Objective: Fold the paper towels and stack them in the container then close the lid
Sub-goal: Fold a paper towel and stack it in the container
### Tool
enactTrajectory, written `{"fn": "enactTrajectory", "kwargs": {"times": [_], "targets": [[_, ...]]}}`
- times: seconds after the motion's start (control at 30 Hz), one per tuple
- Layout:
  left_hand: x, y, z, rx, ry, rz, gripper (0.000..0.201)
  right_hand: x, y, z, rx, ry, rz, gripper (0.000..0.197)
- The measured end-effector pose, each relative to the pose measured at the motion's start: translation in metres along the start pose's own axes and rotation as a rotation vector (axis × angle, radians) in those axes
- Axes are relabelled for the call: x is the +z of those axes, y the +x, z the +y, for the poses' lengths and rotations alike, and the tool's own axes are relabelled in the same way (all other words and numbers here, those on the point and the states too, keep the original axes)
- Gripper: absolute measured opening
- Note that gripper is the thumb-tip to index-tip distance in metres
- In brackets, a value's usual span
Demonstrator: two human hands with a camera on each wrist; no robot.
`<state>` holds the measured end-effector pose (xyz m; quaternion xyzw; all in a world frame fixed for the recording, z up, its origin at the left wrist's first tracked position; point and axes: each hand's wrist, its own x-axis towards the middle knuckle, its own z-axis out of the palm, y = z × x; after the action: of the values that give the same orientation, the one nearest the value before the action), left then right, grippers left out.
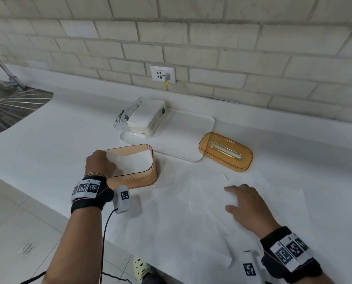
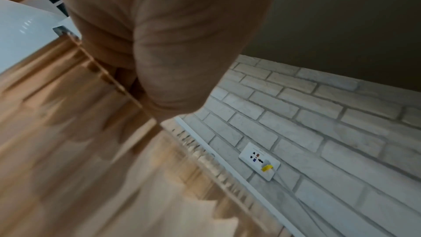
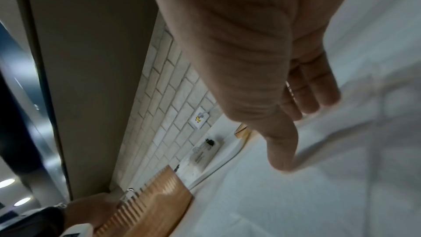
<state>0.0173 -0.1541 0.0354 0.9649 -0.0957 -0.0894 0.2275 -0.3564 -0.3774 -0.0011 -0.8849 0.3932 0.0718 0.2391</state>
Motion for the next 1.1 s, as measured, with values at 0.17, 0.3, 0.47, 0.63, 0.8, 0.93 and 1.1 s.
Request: {"fn": "enactTrajectory", "kwargs": {"times": [0.17, 0.3, 0.47, 0.63, 0.8, 0.93, 1.1], "targets": [[0.001, -0.012, 0.005, -0.025, -0.015, 0.040, 0.048, -0.002, 0.004, 0.009, -0.013, -0.035, 0.021, 0.066], [0.000, -0.037, 0.017, 0.100, 0.013, 0.247, 0.047, 0.006, 0.006, 0.001, -0.020, 0.003, 0.056, 0.070], [0.021, -0.096, 0.056, 0.423, -0.207, 0.189, 0.011, 0.008, 0.014, -0.011, -0.060, 0.015, 0.092, 0.085], [0.090, -0.146, 0.080, 0.507, -0.101, -0.372, 0.030, -0.017, 0.034, 0.000, -0.236, -0.033, -0.039, 0.094], [0.133, -0.168, 0.095, 0.534, 0.053, -0.506, 0.066, -0.025, 0.054, -0.003, -0.365, -0.229, -0.173, 0.095], [0.144, -0.168, 0.102, 0.501, 0.083, -0.522, 0.064, -0.032, 0.065, -0.014, -0.376, -0.343, -0.180, 0.085], [0.140, -0.160, 0.103, 0.467, -0.067, -0.573, 0.026, -0.040, 0.074, -0.018, -0.368, -0.364, -0.221, 0.057]]}}
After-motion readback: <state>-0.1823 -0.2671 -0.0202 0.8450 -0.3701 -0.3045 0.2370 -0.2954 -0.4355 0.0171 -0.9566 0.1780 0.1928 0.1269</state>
